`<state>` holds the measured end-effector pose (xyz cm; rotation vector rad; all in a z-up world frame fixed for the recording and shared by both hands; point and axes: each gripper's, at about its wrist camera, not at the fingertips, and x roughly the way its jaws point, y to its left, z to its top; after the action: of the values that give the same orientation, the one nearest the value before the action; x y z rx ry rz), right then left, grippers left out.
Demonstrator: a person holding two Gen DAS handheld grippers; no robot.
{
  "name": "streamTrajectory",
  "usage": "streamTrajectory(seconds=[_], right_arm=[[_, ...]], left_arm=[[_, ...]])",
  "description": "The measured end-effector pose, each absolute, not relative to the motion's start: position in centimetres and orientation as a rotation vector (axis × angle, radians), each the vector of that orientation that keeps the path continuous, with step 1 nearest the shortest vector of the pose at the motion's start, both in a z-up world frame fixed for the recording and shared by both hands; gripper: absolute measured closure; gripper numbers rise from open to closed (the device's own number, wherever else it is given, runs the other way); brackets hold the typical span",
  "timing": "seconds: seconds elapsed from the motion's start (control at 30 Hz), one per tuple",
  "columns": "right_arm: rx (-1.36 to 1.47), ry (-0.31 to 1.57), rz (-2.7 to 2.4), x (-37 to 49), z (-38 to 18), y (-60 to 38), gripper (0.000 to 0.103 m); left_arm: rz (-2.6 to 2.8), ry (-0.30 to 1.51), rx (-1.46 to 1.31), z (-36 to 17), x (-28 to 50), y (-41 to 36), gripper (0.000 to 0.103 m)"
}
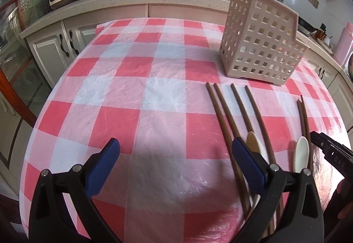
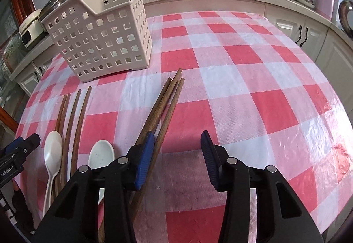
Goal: Organize utensils
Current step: 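Grasp a wooden chopstick with the left tool while the right tool grasps another chopstick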
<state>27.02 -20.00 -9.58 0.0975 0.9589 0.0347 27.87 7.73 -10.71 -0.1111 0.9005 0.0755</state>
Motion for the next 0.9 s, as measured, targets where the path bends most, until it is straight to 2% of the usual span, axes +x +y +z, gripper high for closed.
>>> streamTrajectory(seconds=[0.13,0.4,0.47,0.53,0.77,0.9], right_arm=[[0.016,0.953,-0.003,27.4,-9.7,-18.9,0.064],[-0.027,0.935,0.018,27.4,-9.6,-18.9,0.088],[-0.03,0.929,0.032,27.3,-9.6,-19.0,0.088],[-0.016,0.929,0.043,27.2,-9.6,-19.3,0.089],[0.019,0.925,0.083,27.0,-9.7,-20.1,0.089],[0.037,0.927,0.105,26.9,-9.7,-20.5,0.089]], left_arm=[[0.083,0.911,-0.116,-11.2,28.3,8.0,0.005],[0.086,0.937,-0.139,-11.7,29.0,7.8,0.006],[0.087,0.946,-0.145,-11.9,29.3,7.7,0.007],[0.087,0.958,-0.15,-12.0,29.8,7.5,0.014],[0.088,0.96,-0.138,-11.7,30.8,6.0,0.019],[0.111,0.973,-0.105,-12.0,31.3,4.9,0.033]])
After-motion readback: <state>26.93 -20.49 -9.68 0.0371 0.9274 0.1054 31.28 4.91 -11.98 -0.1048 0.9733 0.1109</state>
